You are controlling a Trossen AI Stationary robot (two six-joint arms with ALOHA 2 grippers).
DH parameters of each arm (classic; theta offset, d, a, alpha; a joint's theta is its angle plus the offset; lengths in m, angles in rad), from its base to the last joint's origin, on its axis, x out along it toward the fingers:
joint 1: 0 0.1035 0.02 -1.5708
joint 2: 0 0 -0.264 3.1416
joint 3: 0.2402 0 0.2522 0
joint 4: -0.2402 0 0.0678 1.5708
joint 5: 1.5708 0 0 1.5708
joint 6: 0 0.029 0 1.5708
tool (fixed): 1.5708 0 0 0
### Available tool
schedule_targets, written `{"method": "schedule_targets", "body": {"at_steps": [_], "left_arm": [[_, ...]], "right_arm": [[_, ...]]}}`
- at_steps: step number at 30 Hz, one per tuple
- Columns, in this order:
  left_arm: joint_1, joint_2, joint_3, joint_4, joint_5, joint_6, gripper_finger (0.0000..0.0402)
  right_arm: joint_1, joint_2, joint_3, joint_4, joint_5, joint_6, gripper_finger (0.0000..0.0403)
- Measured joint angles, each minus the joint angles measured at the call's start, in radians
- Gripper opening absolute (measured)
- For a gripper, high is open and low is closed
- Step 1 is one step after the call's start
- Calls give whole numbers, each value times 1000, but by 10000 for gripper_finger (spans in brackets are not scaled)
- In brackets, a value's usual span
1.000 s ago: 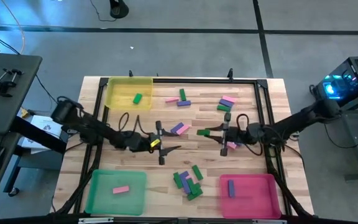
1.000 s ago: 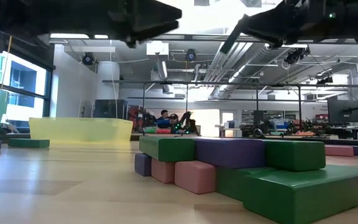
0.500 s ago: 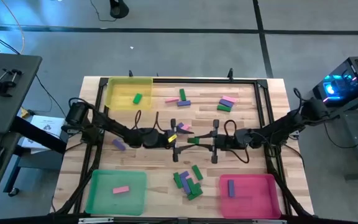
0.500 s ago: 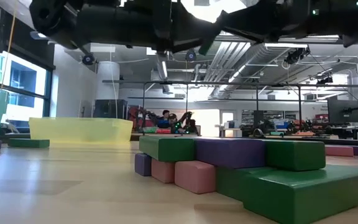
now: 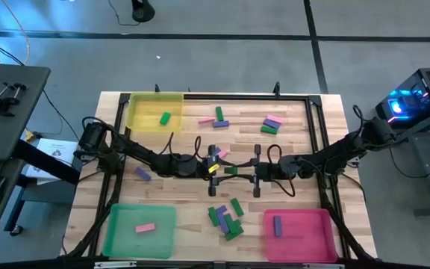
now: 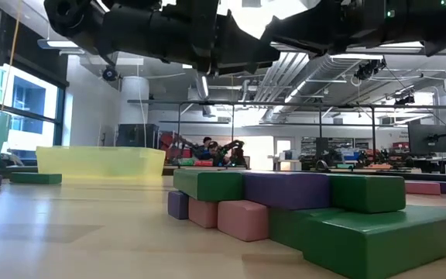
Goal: Sort blocks
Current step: Put the green block into the yellow bin
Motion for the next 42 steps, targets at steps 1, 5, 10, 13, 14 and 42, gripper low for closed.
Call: {"method": "schedule_targets", "body": {"at_steps": [1,5,10,13,14,42], "left_arm": [[0,0,0,-8,9,-15,162],[-1,0,-1,-27,30,-39,108],[-15,-7,-1,-65,-1,-41,74],[-30,-45,-1,-167,-86,-49,74],[-35,-67,-1,-220,-128,-60,74],[1086,-426,-2,-1450,95,-276,74]], "right_arm": [[0,0,0,-4,0,6,69],[0,0,0,-23,-3,33,70],[0,0,0,-58,-1,159,130],[0,0,-1,-73,16,200,166],[0,0,-1,-72,24,200,175],[0,-3,-1,-103,64,384,196]]}}
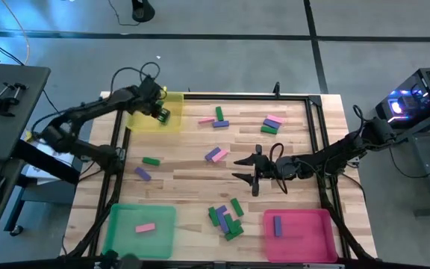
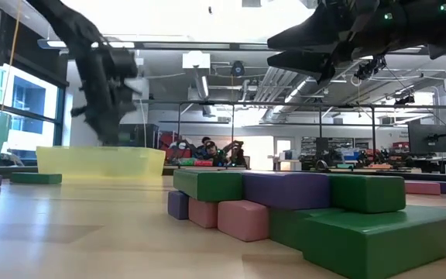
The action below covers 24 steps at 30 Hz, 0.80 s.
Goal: Sort blocks
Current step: Put the green block into the yellow bin, then put the pink block into the green bin
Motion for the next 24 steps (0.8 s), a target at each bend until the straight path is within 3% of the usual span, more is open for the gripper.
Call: {"method": "schedule_targets", "body": {"at_steps": [7,10,24], "left_arm": [[95,177,0,-3,-7,10,74],[104,221,23,-31,-23,5,92],[92,183,154,-137,2,28,187]], "right_arm": [[0,0,0,-7,-9,21,196],[0,0,0,-7,-14,21,196],[2,-5,0,-49,18,71,191]]}}
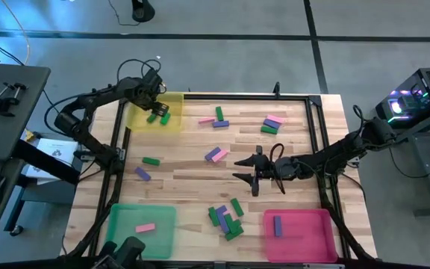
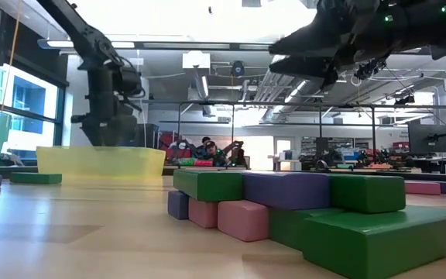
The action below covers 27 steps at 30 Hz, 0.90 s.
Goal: Sort blocks
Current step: Put the pink block into the green bin
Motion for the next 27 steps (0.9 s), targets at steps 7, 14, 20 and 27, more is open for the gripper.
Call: {"method": "schedule_targets", "body": {"at_steps": [7,14,20,27], "left_arm": [[-58,-110,19,-19,70,1,190],[-251,-270,1,71,88,1,188],[-503,-366,-60,257,89,-36,188],[-802,-385,-190,608,82,-52,188]], "right_arm": [[0,-131,0,-307,79,124,181],[-61,-317,0,-699,132,248,181],[-223,-365,0,-947,161,364,181],[-501,-339,0,-1069,46,382,181]]}}
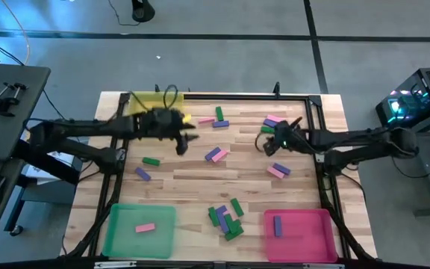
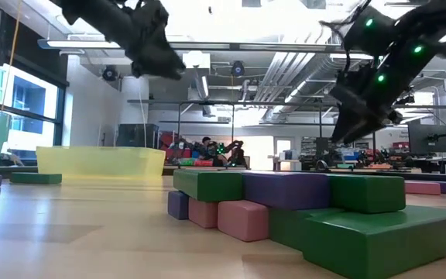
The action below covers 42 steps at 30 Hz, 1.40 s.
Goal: Sort blocks
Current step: Put the pink block into the green bin
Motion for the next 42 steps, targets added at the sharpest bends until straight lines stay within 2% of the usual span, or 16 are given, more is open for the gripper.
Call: {"method": "schedule_targets", "body": {"at_steps": [9,15,20,25,35,42], "left_arm": [[-318,3,-176,426,-168,10,188],[-433,3,-244,571,-279,12,188],[-460,3,-269,619,-347,11,188],[-463,3,-269,620,-348,24,188],[-465,11,-269,616,-350,26,188],[-478,11,-269,613,-349,26,188]], "right_arm": [[-259,0,37,-48,-108,-69,181],[-352,63,101,-72,-237,-199,181],[-399,204,169,-110,-262,-276,181],[-431,314,248,-166,-262,-332,181],[-541,490,400,-251,-247,-548,181],[-574,602,442,-307,-238,-699,181]]}}
